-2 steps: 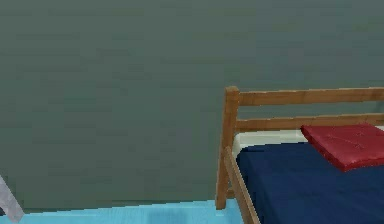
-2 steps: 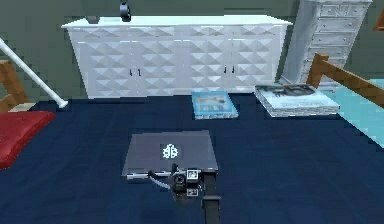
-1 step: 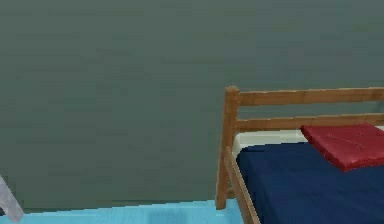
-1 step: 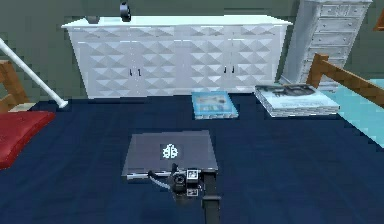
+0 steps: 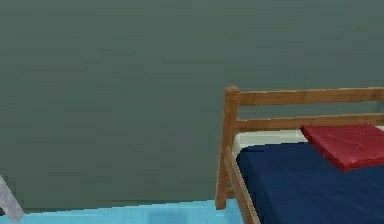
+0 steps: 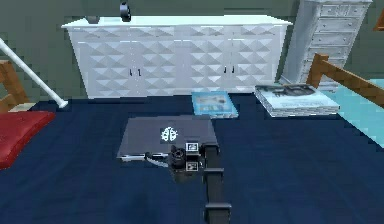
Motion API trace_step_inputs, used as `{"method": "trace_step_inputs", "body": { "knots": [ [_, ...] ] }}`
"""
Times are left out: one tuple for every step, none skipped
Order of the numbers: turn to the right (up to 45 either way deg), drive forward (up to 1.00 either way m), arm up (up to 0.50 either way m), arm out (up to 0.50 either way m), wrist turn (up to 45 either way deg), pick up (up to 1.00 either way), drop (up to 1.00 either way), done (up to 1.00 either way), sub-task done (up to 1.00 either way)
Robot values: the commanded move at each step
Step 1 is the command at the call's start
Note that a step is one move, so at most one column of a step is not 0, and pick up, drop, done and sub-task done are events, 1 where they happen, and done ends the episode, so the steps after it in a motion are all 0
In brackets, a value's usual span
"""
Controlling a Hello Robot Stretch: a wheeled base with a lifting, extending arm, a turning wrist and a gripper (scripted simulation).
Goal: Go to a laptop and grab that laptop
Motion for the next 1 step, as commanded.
{"method": "trace_step_inputs", "body": {
  "knots": [
    [0.0,0.00,0.00,0.00,0.0,0.00,0.00,1.00,0.00]
  ]
}}
